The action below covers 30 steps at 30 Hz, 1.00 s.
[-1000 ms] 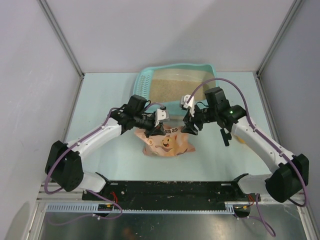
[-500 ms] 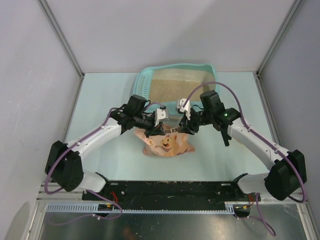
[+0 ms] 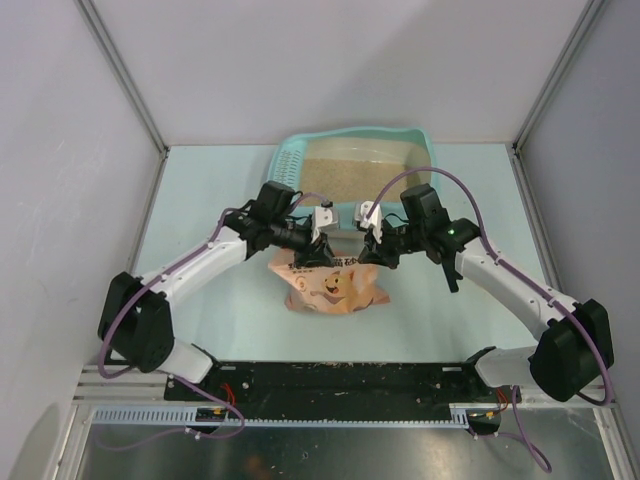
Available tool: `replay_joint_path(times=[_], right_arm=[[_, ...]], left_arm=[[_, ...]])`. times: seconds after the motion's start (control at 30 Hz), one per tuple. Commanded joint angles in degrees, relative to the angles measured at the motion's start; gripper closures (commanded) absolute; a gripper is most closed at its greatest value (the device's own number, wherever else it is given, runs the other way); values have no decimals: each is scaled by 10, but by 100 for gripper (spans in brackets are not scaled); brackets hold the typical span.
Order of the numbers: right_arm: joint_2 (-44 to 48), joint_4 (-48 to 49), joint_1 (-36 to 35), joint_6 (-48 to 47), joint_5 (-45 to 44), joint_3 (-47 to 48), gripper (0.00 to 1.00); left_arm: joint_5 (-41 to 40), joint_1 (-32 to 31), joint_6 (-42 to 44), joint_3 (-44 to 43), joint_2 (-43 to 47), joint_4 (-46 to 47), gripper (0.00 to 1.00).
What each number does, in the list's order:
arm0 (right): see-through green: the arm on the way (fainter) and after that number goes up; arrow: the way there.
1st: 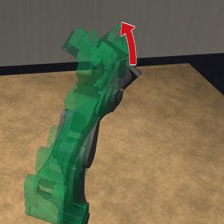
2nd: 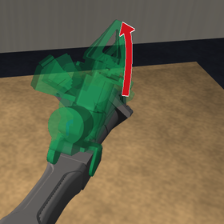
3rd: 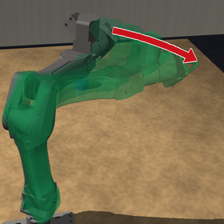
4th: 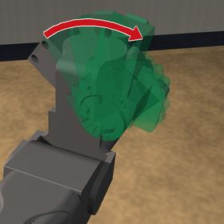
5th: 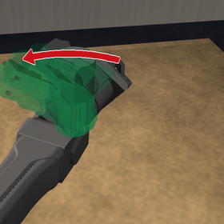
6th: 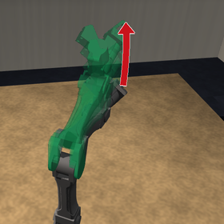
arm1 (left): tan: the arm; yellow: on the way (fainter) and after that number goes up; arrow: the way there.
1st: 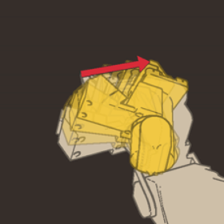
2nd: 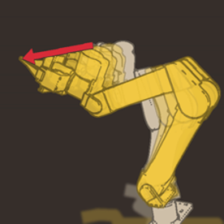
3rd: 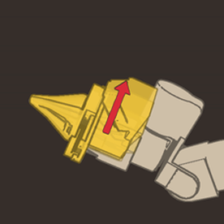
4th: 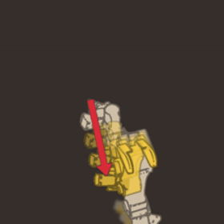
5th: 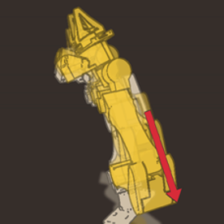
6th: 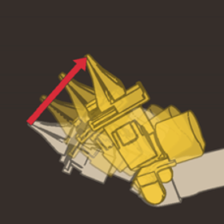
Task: Fill the litter box with clean litter
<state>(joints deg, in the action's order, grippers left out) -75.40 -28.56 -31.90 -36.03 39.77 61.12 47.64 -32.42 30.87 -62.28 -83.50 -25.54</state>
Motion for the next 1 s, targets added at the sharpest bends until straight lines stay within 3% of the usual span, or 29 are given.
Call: replay_joint_path(times=[0.0, 0.3, 0.43, 0.57, 0.63, 0.83, 0.97], right_arm=[[15, 17, 0, 16, 14, -1, 100], [2, 46, 30, 83, 33, -3, 100], [-5, 43, 33, 84, 30, -3, 100], [-11, 26, 34, 71, 22, -2, 75], [-14, 23, 34, 65, 18, -3, 73], [-19, 10, 36, 40, 6, -3, 76], [-22, 11, 42, 36, 15, -3, 99]], left_arm=[[54, 0, -40, -57, -35, 43, 71], [106, -5, -78, -93, -93, 62, 71], [117, -5, -100, -99, -108, 73, 95], [113, -6, -107, -98, -106, 76, 100], [112, -5, -106, -95, -103, 77, 100], [104, -4, -113, -95, -97, 82, 100], [105, -3, -114, -96, -96, 85, 99]])
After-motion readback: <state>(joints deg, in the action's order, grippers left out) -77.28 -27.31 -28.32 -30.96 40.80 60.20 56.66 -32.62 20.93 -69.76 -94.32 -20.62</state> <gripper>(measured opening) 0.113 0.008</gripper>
